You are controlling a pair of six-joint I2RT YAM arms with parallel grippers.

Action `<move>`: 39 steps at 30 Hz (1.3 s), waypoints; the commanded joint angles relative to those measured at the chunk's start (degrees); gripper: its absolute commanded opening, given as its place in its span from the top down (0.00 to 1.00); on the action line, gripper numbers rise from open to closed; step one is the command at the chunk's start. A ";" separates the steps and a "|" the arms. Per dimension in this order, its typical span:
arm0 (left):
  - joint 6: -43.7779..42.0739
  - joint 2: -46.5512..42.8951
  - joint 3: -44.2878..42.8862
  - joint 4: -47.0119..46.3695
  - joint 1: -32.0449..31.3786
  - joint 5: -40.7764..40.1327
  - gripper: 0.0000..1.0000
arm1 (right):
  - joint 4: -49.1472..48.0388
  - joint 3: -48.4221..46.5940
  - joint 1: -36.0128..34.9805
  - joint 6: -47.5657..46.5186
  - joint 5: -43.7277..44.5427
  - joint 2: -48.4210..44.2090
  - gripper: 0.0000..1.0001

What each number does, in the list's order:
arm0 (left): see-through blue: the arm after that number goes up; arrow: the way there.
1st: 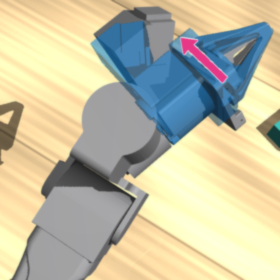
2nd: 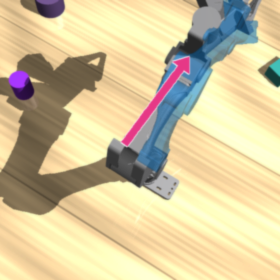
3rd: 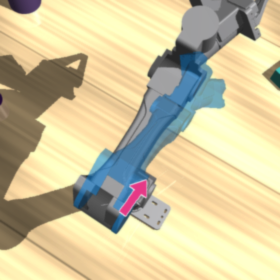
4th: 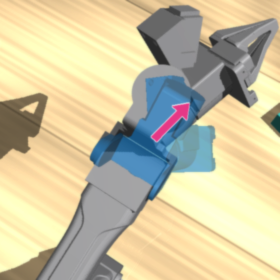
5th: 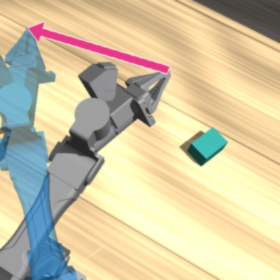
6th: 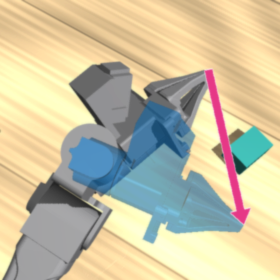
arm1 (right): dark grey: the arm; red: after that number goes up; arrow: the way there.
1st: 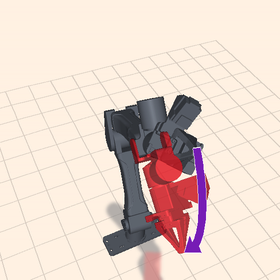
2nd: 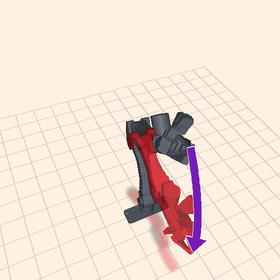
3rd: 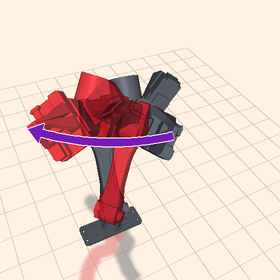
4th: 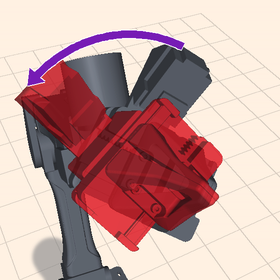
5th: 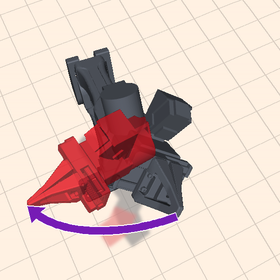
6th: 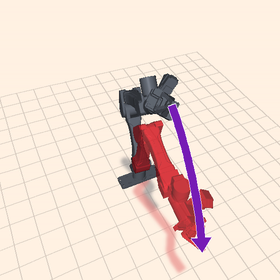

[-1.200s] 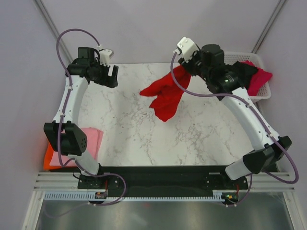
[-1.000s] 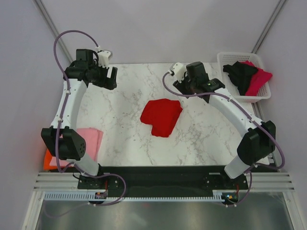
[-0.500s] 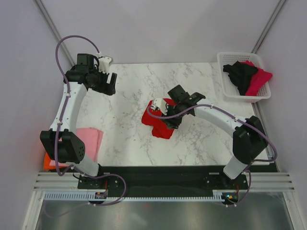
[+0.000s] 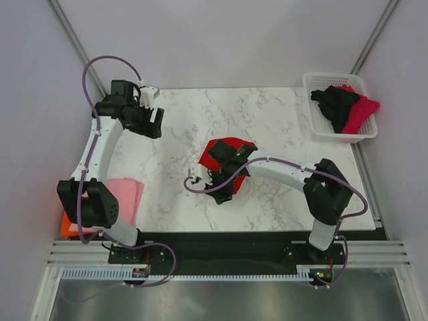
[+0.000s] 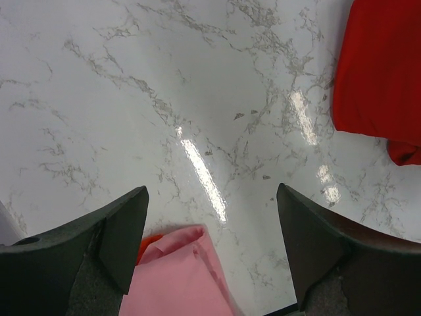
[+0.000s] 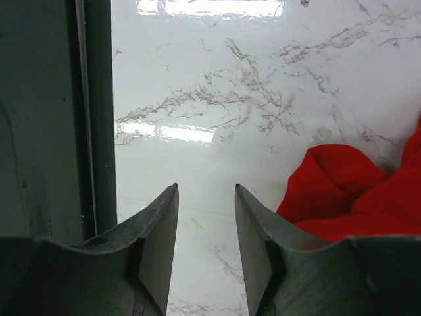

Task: Fold and stack the t-shirts
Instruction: Flatten the tshirt out

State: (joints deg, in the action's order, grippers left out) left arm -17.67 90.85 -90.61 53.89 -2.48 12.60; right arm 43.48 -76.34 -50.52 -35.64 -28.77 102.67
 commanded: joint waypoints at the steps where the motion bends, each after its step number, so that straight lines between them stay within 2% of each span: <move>1: -0.08 -2.69 0.26 -1.06 0.02 1.46 0.14 | -3.57 -0.22 -0.19 -0.22 2.99 0.95 0.51; 4: -0.08 -3.48 0.34 -0.89 -0.07 1.55 0.14 | -8.23 2.15 -0.19 -0.66 9.06 0.86 0.47; 8: -0.17 -3.92 0.78 -0.98 0.02 1.11 0.14 | -12.97 3.91 -0.02 -1.01 12.77 1.21 0.46; 21: 0.18 -3.40 1.93 -1.07 0.02 1.64 0.14 | -16.06 3.39 -0.10 1.09 17.52 7.54 0.47; 23: 0.44 -2.96 1.66 -1.24 0.02 1.90 0.14 | -15.98 3.74 -0.10 1.10 18.84 7.37 0.54; 24: 0.53 -2.78 1.49 -1.33 0.02 2.08 0.14 | -15.89 3.74 -0.10 1.18 19.37 7.19 0.61; 25: 0.53 -2.69 1.40 -1.50 0.11 2.34 0.14 | -15.80 3.74 -0.10 1.18 20.15 6.93 0.77; 28: 0.80 -1.99 0.52 -1.77 0.02 2.60 0.14 | -14.93 2.43 -0.19 0.40 21.38 3.17 0.94; 31: 0.27 -1.46 -0.71 -2.12 0.02 2.17 0.14 | -11.94 -3.89 -0.28 -0.92 22.71 -0.36 1.00; 34: 0.09 -0.59 -2.98 -3.35 0.02 0.41 0.14 | -9.04 -19.13 -0.28 -2.59 23.85 -5.01 1.00; 39: 0.36 1.70 -8.17 -4.49 0.02 -2.05 0.12 | -11.05 -38.33 -0.19 -4.08 28.93 -5.73 1.00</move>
State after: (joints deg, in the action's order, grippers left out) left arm -17.65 91.66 -93.97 52.51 -2.48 12.21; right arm 36.23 -103.83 -50.54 -37.65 -3.77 102.50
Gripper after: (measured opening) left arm 0.872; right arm 0.020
